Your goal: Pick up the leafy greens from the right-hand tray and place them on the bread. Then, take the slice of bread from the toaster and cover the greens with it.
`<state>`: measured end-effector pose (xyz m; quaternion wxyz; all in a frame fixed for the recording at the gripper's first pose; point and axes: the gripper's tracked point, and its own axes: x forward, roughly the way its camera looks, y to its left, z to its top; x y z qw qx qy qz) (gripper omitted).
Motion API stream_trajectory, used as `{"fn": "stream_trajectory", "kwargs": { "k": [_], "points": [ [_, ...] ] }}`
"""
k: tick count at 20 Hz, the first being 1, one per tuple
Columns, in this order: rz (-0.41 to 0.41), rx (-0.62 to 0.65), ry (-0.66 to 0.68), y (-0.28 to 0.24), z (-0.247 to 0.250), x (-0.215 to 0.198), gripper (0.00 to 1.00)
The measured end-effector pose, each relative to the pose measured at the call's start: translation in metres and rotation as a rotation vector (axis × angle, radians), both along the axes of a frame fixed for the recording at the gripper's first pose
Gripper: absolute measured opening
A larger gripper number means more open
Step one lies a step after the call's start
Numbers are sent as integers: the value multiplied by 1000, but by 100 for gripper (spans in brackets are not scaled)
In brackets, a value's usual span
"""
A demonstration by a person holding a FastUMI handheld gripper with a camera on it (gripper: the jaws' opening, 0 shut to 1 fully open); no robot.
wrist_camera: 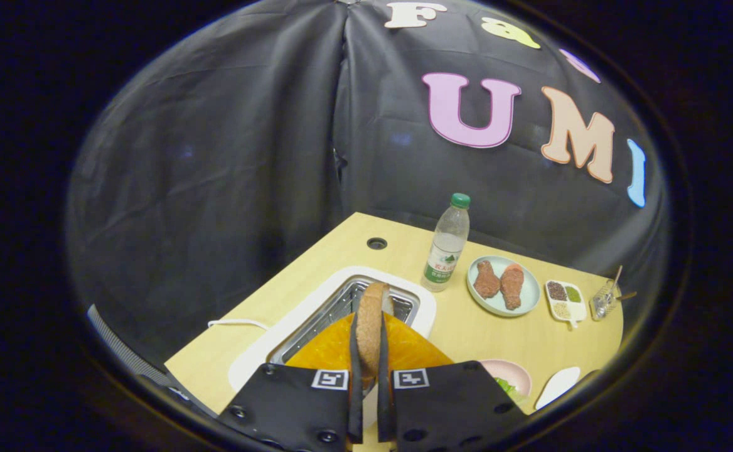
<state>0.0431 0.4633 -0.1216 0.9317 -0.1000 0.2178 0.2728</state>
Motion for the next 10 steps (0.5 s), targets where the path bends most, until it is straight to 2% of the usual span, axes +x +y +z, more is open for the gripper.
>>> {"fn": "stream_trajectory", "kwargs": {
  "k": [10],
  "points": [
    [-10,208,9,-18,61,-5,12]
  ]
}}
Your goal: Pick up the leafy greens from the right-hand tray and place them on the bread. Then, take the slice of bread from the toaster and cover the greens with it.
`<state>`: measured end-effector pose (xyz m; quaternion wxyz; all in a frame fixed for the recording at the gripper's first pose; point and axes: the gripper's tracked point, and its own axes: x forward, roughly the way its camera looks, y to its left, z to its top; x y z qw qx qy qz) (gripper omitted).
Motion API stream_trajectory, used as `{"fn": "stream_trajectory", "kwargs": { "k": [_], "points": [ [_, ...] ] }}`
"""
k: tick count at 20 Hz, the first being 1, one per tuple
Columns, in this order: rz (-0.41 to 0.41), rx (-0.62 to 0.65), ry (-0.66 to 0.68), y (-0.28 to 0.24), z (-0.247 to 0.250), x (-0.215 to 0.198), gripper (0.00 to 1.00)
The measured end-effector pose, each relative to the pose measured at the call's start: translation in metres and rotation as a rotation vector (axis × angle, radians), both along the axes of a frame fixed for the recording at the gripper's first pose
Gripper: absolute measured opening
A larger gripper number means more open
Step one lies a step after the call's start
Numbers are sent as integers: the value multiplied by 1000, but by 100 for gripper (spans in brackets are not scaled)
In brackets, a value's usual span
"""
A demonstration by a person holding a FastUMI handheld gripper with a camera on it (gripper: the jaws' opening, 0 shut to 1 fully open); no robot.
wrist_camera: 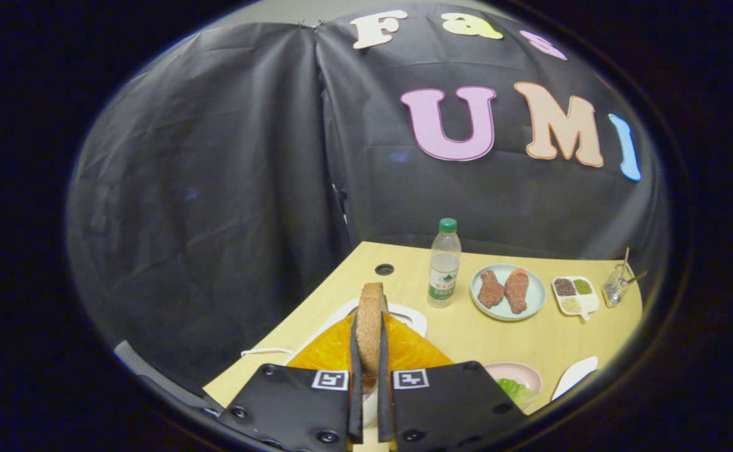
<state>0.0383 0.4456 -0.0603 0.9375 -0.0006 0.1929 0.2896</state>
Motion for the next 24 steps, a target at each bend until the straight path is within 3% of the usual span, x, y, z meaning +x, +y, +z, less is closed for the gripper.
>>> {"fn": "stream_trajectory", "kwargs": {
  "k": [6,10,17,24],
  "points": [
    [-20,75,-57,-28,43,4,12],
    [-81,65,-90,-70,49,17,12],
    [-209,1,-34,-155,-8,29,12],
    [-232,65,103,-180,-70,19,12]
  ]
}}
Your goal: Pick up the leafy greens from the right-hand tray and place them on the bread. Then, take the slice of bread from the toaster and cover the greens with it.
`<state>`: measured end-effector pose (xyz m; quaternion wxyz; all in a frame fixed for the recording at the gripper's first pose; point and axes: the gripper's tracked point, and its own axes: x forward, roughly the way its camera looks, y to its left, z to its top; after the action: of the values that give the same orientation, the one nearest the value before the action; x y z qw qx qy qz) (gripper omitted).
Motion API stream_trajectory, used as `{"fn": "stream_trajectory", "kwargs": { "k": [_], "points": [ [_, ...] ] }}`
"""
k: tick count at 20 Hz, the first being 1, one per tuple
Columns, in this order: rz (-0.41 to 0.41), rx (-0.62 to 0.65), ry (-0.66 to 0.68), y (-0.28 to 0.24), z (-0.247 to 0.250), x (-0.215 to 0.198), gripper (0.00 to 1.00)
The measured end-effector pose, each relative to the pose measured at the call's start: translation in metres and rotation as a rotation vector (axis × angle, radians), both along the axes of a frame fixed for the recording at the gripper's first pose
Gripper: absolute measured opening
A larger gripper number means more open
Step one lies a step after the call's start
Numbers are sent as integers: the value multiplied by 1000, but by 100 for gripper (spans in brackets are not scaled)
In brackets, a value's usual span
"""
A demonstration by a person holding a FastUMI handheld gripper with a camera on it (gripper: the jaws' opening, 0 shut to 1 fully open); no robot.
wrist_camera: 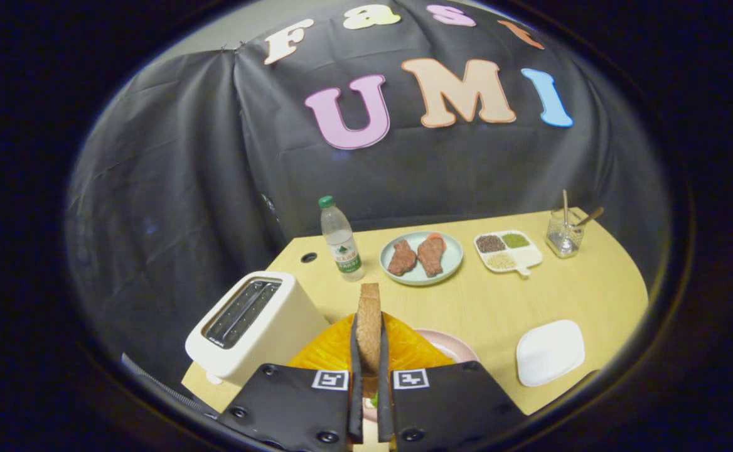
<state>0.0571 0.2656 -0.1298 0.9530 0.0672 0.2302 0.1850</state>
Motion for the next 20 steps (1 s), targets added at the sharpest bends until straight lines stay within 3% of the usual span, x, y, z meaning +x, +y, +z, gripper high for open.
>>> {"fn": "stream_trajectory", "kwargs": {
  "k": [9,20],
  "points": [
    [-6,136,128,-6,-52,-9,12],
    [-42,93,181,-37,-87,3,19]
  ]
}}
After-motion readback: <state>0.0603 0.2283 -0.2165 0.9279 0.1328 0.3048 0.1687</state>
